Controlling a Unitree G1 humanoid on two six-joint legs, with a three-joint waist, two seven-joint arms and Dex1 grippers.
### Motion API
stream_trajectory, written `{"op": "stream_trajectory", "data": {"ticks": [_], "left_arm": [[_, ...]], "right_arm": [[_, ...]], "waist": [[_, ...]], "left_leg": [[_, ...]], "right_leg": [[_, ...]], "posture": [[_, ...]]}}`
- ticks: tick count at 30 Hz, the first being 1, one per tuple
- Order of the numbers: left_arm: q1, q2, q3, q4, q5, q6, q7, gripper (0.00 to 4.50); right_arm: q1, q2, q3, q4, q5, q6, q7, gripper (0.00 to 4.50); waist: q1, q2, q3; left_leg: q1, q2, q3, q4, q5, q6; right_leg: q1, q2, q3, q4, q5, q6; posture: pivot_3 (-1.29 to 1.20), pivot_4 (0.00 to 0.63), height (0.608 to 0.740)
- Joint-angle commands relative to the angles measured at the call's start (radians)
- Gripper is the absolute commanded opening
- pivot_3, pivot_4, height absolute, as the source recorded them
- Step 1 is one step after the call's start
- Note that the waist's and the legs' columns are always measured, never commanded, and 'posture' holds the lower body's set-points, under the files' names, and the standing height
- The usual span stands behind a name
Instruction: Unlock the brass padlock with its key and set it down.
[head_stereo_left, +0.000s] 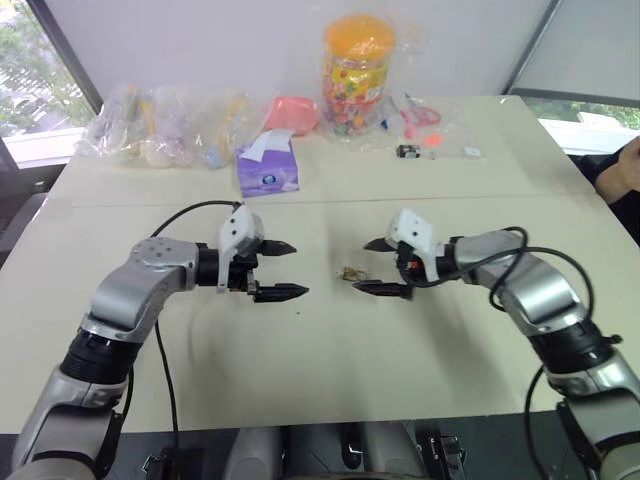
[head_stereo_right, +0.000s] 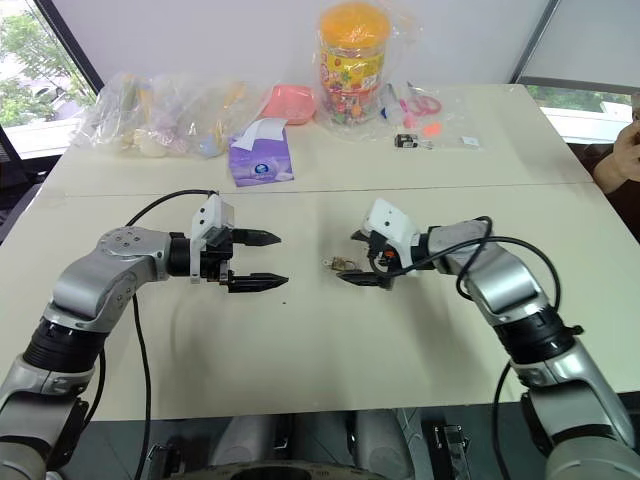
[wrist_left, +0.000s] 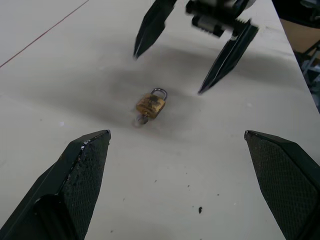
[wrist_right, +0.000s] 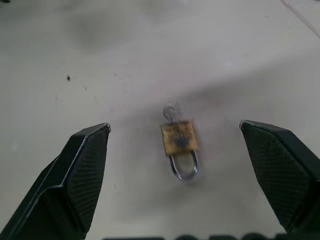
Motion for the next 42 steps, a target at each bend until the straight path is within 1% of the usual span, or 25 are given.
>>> {"op": "stream_trajectory", "data": {"ticks": [1, 9, 10, 11, 12, 13, 15, 16, 17, 21, 24, 26, 28, 30, 33, 38, 42], "left_arm": [[0.007, 0.009, 0.030, -0.038, -0.004, -0.001, 0.017, 4.50], [0.019, 0.008, 0.028, -0.058, 0.000, -0.006, 0.038, 4.50], [0.019, 0.008, 0.029, -0.058, 0.001, -0.007, 0.040, 4.50], [0.018, 0.008, 0.029, -0.056, 0.003, -0.010, 0.042, 4.50], [0.017, 0.007, 0.028, -0.053, 0.006, -0.012, 0.043, 4.50], [0.015, 0.007, 0.027, -0.050, 0.007, -0.014, 0.045, 4.50], [0.013, 0.008, 0.022, -0.046, 0.011, -0.015, 0.044, 4.50], [0.012, 0.008, 0.020, -0.045, 0.013, -0.014, 0.044, 4.50], [0.012, 0.008, 0.020, -0.045, 0.014, -0.012, 0.044, 4.50], [-0.005, -0.014, 0.032, 0.000, -0.005, 0.016, 0.046, 4.50], [-0.033, -0.040, 0.086, 0.073, -0.071, 0.091, 0.055, 4.50], [-0.065, -0.046, 0.099, 0.113, -0.089, 0.120, 0.046, 4.50], [-0.106, -0.052, 0.083, 0.158, -0.077, 0.115, 0.031, 4.50], [-0.141, -0.062, 0.072, 0.193, -0.075, 0.118, 0.017, 4.50], [-0.202, -0.093, 0.063, 0.240, -0.089, 0.140, -0.006, 4.50], [-0.288, -0.155, 0.071, 0.288, -0.115, 0.181, -0.025, 4.50], [-0.323, -0.172, 0.077, 0.303, -0.144, 0.221, -0.048, 4.50]], "right_arm": [[-0.034, 0.033, 0.015, 0.071, -0.040, -0.043, 0.018, 4.44], [-0.050, 0.113, 0.053, 0.209, -0.134, -0.107, 0.013, 4.44], [-0.046, 0.115, 0.060, 0.210, -0.146, -0.115, 0.017, 3.93], [-0.039, 0.113, 0.070, 0.207, -0.161, -0.129, 0.023, 3.70], [-0.032, 0.114, 0.072, 0.202, -0.168, -0.131, 0.025, 3.22], [-0.027, 0.117, 0.070, 0.197, -0.170, -0.131, 0.026, 2.61], [-0.018, 0.121, 0.064, 0.182, -0.173, -0.124, 0.025, 1.63], [-0.013, 0.123, 0.062, 0.172, -0.174, -0.120, 0.024, 1.03], [-0.009, 0.124, 0.060, 0.163, -0.174, -0.115, 0.022, 0.67], [0.021, 0.113, 0.067, 0.076, -0.202, -0.132, 0.003, 0.70], [0.039, 0.105, 0.035, -0.018, -0.281, -0.231, -0.097, 0.70], [0.050, 0.089, 0.007, -0.070, -0.351, -0.343, -0.178, 0.70], [0.059, 0.048, -0.008, -0.108, -0.464, -0.494, -0.278, 0.70], [0.076, 0.008, -0.012, -0.144, -0.539, -0.608, -0.333, 0.70], [0.104, -0.015, -0.037, -0.199, -0.605, -0.723, -0.405, 0.70], [0.133, -0.007, -0.056, -0.271, -0.644, -0.787, -0.422, 0.70], [0.123, -0.001, -0.066, -0.289, -0.673, -0.851, -0.440, 0.70]], "waist": [[0.002, 0.000, 0.000], [-0.002, 0.000, 0.000], [-0.004, 0.000, 0.000], [-0.004, 0.000, 0.000], [-0.004, 0.000, 0.000], [-0.004, 0.000, 0.000], [-0.004, 0.000, 0.000], [-0.005, 0.000, 0.000], [-0.005, 0.000, 0.000], [-0.004, 0.000, 0.000], [-0.004, 0.000, 0.000], [-0.005, 0.000, 0.000], [-0.006, 0.000, 0.000], [0.000, 0.000, 0.000], [0.001, 0.000, 0.000], [0.001, 0.000, 0.000], [-0.008, 0.000, 0.000]], "left_leg": [[0.000, 0.000, 0.000, 0.000, 0.000, 0.000], [0.001, 0.000, 0.000, 0.001, 0.000, 0.000], [0.001, 0.000, 0.000, 0.001, 0.000, 0.000], [0.002, 0.000, 0.000, 0.001, 0.000, 0.000], [0.002, 0.000, 0.000, 0.001, 0.000, 0.000], [0.002, 0.000, 0.000, 0.001, 0.000, 0.000], [0.002, 0.000, 0.000, 0.001, 0.000, 0.000], [0.002, 0.000, 0.000, 0.001, 0.000, 0.000], [0.002, 0.000, 0.000, 0.001, 0.000, 0.000], [0.002, 0.000, 0.000, 0.001, 0.000, 0.000], [0.002, 0.000, 0.000, 0.001, 0.000, 0.000], [0.001, 0.000, 0.000, 0.001, 0.000, 0.000], [0.001, 0.000, 0.000, 0.001, 0.000, 0.000], [0.001, -0.001, 0.000, 0.001, 0.000, 0.000], [0.000, -0.002, 0.000, 0.001, 0.000, 0.000], [0.000, -0.002, 0.000, 0.001, 0.000, 0.000], [0.001, -0.002, 0.000, 0.001, 0.000, -0.001]], "right_leg": [[0.000, 0.000, 0.000, 0.000, 0.000, 0.000], [0.000, 0.000, 0.000, 0.003, 0.000, 0.000], [0.000, 0.000, 0.000, 0.003, 0.000, 0.000], [0.000, 0.000, 0.000, 0.004, 0.000, 0.000], [0.000, 0.000, 0.000, 0.004, 0.000, 0.000], [0.000, 0.000, 0.000, 0.005, 0.000, 0.000], [0.000, 0.000, 0.000, 0.005, 0.000, 0.000], [0.000, 0.000, 0.000, 0.005, 0.000, 0.000], [0.000, 0.000, 0.000, 0.005, 0.000, 0.000], [0.000, 0.000, 0.000, 0.005, 0.000, 0.000], [0.000, 0.000, 0.000, 0.005, 0.000, 0.000], [-0.001, 0.000, 0.000, 0.005, 0.000, 0.000], [-0.001, 0.000, 0.000, 0.005, 0.000, 0.000], [-0.001, 0.000, 0.000, 0.005, 0.000, 0.000], [-0.001, -0.001, 0.000, 0.004, 0.000, 0.000], [-0.001, -0.001, 0.000, 0.005, 0.000, 0.000], [-0.001, 0.000, 0.000, 0.005, 0.000, 0.000]], "posture": [[0.00, 0.150, 0.737], [0.00, 0.150, 0.737], [0.00, 0.150, 0.737], [0.00, 0.150, 0.737], [0.00, 0.150, 0.737], [0.00, 0.150, 0.737], [0.00, 0.150, 0.737], [0.00, 0.150, 0.737], [0.00, 0.150, 0.737], [0.00, 0.150, 0.737], [0.00, 0.150, 0.737], [0.00, 0.150, 0.737], [0.00, 0.150, 0.737], [0.00, 0.150, 0.737], [0.00, 0.150, 0.737], [0.00, 0.150, 0.737], [0.00, 0.150, 0.737]]}}
